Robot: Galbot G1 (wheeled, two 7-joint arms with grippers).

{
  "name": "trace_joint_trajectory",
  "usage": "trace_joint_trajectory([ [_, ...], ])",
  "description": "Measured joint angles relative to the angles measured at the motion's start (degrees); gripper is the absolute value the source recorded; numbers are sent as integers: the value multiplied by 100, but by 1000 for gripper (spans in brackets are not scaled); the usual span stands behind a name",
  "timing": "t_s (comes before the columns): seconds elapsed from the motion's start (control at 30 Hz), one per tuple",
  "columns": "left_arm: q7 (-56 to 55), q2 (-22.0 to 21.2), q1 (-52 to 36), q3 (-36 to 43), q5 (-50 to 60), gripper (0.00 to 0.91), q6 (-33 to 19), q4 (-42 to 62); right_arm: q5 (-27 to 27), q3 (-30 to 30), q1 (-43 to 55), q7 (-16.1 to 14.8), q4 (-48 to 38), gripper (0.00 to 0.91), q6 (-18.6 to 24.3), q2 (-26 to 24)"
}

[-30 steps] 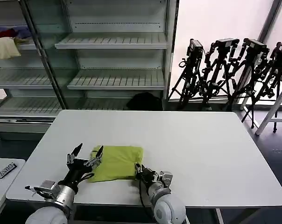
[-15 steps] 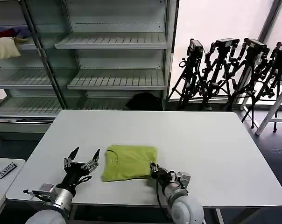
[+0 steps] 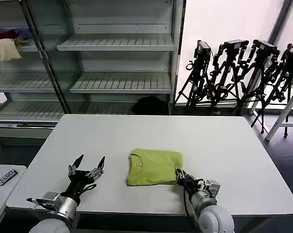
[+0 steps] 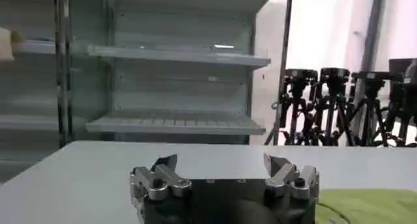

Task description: Fold and organize the clothes.

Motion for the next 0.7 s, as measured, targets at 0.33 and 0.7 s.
trace_joint_trajectory([
  [0.33, 8, -4, -28, -15, -4, 907, -9, 19, -309, 244, -65, -202, 141, 907, 5, -40],
  [0.7, 8, 30, -113, -42, -42, 907, -86, 174, -887, 846, -89, -564, 211, 907, 35, -295],
])
